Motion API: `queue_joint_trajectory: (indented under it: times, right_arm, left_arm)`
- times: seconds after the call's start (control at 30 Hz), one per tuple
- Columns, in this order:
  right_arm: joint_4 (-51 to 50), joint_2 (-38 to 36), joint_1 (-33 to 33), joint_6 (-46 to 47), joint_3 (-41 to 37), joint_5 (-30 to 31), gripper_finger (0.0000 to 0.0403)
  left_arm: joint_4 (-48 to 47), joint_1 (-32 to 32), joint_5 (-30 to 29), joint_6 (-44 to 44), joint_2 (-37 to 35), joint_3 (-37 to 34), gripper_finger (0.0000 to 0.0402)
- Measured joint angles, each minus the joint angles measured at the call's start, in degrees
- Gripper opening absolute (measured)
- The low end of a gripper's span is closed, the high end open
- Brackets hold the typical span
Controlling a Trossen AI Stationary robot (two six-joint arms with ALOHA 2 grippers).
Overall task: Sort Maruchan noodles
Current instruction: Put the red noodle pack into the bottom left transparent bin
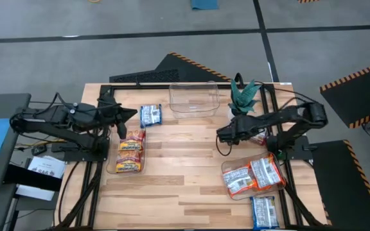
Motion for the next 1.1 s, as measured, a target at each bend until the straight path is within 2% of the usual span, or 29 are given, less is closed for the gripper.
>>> queue_joint_trajectory:
  times: [0.2,0.33,0.43,0.6,0.63,0.8,0.87,1.0,1.1]
  right_arm:
    - [0.38,5.38,-0.89,0.31,0.01,0.4,0.0309]
    - [1.28,7.21,-1.04,0.05,0.02,0.42,0.0271]
    - [1.03,6.86,-0.46,0.03,0.07,0.38,0.0209]
    - [-0.75,2.19,3.25,-0.25,0.26,-0.68,0.0036]
    - [-0.99,0.63,4.31,-0.48,0.53,-1.11,0.0021]
    - [-3.17,-7.66,9.84,-0.88,5.34,-4.0,0.0018]
    - [-0.3,-11.01,12.01,-3.49,8.63,-3.46,0.0017]
    - [14.35,-15.28,13.77,-13.7,13.32,-3.31,0.0017]
    - [27.69,-15.12,12.96,-21.65,15.03,-4.5,0.0017]
  left_arm:
    - [-0.39,0.0,0.43,0.48,0.61,-0.04,0.0]
    - [-0.35,0.0,1.62,1.71,1.04,-0.04,0.0]
    - [-0.3,-0.04,1.85,1.5,1.06,-0.04,0.0]
    - [0.0,-0.04,1.87,1.44,0.99,-0.04,0.0]
    - [-0.02,-0.04,1.91,1.34,0.77,-0.04,0.0]
    - [1.77,0.0,4.02,0.84,0.15,-0.04,0.0]
    - [3.24,-0.02,4.42,1.32,-0.06,-0.04,0.0]
    - [7.01,-0.02,4.31,3.21,-0.59,-0.04,0.0]
    - [9.41,-0.02,3.98,5.33,-0.59,-0.04,0.0]
